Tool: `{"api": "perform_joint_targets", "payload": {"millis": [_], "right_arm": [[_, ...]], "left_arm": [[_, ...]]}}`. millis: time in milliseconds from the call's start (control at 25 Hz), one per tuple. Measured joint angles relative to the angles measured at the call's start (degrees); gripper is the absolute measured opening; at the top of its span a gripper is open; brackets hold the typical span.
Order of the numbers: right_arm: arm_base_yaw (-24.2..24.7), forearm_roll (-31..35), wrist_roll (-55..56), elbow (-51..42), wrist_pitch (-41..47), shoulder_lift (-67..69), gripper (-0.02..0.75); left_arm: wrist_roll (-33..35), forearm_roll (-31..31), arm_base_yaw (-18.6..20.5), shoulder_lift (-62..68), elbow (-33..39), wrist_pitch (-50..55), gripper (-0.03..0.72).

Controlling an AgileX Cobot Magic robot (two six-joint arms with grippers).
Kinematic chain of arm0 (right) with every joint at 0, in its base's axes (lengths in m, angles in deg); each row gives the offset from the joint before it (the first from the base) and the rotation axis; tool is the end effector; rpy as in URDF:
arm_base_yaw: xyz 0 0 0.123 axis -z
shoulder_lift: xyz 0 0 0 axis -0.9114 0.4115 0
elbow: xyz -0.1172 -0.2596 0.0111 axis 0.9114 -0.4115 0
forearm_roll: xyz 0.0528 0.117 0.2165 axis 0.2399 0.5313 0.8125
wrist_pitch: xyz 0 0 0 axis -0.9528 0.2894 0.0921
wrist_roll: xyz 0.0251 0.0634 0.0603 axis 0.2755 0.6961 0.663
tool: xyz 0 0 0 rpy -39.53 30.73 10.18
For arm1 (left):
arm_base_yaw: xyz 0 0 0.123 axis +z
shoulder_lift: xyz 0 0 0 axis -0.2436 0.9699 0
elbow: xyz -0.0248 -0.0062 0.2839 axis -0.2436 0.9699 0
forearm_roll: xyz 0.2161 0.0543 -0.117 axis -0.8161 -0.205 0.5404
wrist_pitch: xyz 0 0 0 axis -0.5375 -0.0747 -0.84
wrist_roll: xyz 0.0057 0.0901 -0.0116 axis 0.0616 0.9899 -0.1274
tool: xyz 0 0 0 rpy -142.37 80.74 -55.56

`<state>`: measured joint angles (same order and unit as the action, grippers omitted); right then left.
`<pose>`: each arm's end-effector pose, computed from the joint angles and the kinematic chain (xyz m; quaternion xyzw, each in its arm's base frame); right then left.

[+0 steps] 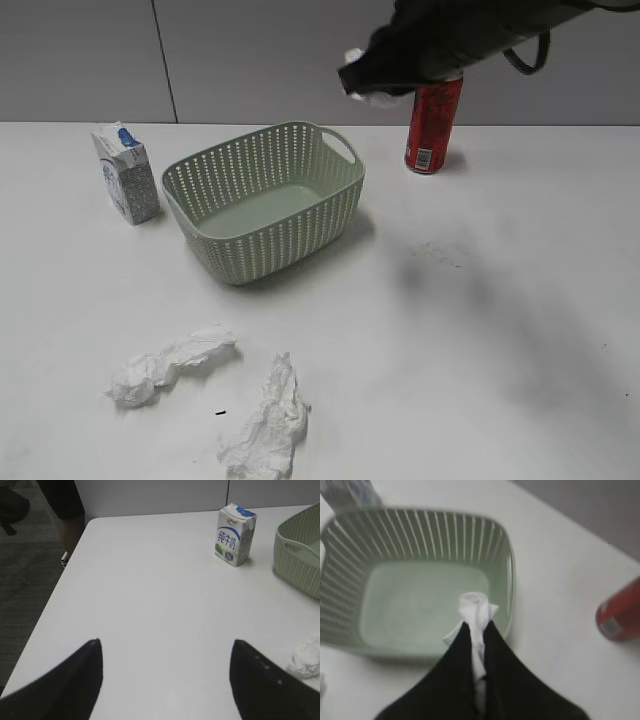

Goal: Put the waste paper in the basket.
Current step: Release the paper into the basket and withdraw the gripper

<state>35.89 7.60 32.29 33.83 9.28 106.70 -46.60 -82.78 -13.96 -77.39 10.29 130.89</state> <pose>0.3478 0.2107 0.2756 -0.3016 0.8531 0.1347 0.4038 -0.0060 -0.0053 0.2810 0.0413 0.8432 -0.0069 0.5359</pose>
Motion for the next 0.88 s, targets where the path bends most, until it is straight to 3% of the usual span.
{"api": "perform_joint_targets", "payload": {"millis": [320,560,640,760,880], "right_arm": [[-8.0,0.7,-0.4,3.5,-19.1,9.0,-0.007],[-9.9,-1.0,-0.5,3.5,-25.2,18.2,0.027],[-9.9,-2.0,-0.5,3.5,-25.4,20.1,0.121],[-9.9,-2.5,-0.5,3.5,-24.9,21.3,0.345],[-9.9,-2.7,-0.5,3.5,-24.7,21.4,0.517]], "left_arm": [[0.0,0.0,0.0,0.0,0.0,0.0,0.575],[0.0,0.0,0.0,0.0,0.0,0.0,0.575],[0.0,0.0,0.0,0.0,0.0,0.0,0.575],[0.0,0.0,0.0,0.0,0.0,0.0,0.575],[0.0,0.0,0.0,0.0,0.0,0.0,0.575]]}}
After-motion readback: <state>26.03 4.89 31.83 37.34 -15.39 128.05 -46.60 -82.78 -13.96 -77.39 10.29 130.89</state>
